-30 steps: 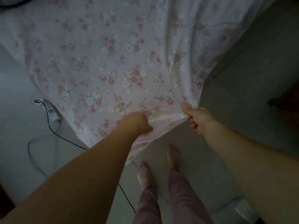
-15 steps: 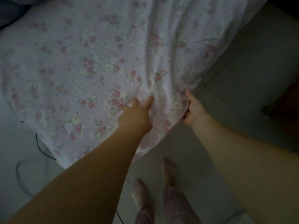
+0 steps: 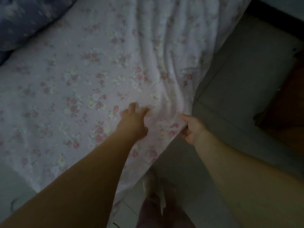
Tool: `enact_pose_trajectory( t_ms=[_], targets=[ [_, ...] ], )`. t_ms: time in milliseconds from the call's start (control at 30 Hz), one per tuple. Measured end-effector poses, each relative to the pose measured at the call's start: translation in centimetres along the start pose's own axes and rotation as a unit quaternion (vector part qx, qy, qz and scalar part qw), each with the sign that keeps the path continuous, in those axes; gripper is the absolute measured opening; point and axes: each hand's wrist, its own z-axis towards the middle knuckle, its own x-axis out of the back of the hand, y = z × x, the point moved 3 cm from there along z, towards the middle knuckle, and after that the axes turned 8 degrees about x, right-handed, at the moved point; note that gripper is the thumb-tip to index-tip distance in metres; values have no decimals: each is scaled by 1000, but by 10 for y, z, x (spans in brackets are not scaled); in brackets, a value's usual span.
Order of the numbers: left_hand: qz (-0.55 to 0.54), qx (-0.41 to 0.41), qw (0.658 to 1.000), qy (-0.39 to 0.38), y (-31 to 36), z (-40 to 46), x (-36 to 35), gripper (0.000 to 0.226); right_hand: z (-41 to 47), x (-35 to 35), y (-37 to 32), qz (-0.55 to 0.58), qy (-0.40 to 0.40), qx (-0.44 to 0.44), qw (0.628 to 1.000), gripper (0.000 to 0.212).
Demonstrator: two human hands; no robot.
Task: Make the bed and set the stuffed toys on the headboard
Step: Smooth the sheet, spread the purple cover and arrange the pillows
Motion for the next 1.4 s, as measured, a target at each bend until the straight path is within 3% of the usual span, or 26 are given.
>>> enact_pose_trajectory(
  t_ms=[67,167,233,300,333,433,500,600,667,800,933,1000,1067,1167,1233,1333,1400],
  targets=[
    [20,-31,999,-17,21,7,-1,69,10,-5,-9,21,-40,-12,999,30],
    [37,-39,998,-24,41,27,5,65,30,-15,-31,79,-52,3,995,60],
    [43,-47,997,-50,48,44,14,60,45,-21,-49,95,-36,23,995,93],
    [59,-48,994,-72,53,56,28,48,66,-23,-64,111,-6,35,993,106],
    [70,-52,994,-71,56,59,34,42,67,-25,-73,128,-4,38,991,99],
    [77,-106,991,-22,74,77,60,29,80,-11,-101,140,44,63,987,43],
    [24,-116,993,1,85,87,71,27,85,9,-111,111,103,92,984,33],
    [-35,-90,995,-18,99,106,83,47,81,24,-117,42,154,107,981,20],
    [-2,-93,995,-46,110,115,89,61,79,14,-121,32,100,70,992,23],
    [41,-108,990,-80,135,132,101,74,92,-7,-164,146,-79,14,986,35],
    [96,-115,981,-122,154,136,97,80,124,-17,-217,196,-119,27,973,65],
    [121,-107,977,-137,159,138,97,79,142,-15,-234,194,-89,27,977,64],
    [114,-94,978,-146,166,145,103,69,158,5,-251,191,15,45,981,53],
    [36,-98,992,-76,182,157,120,43,175,41,-260,135,134,110,976,42],
    [1,-110,993,-43,202,165,131,47,179,48,-264,98,170,134,971,45],
    [20,-82,992,-95,223,169,129,71,182,31,-266,115,84,77,987,41],
    [62,-55,990,-114,233,174,128,72,187,21,-284,126,24,40,991,46]
  ],
)
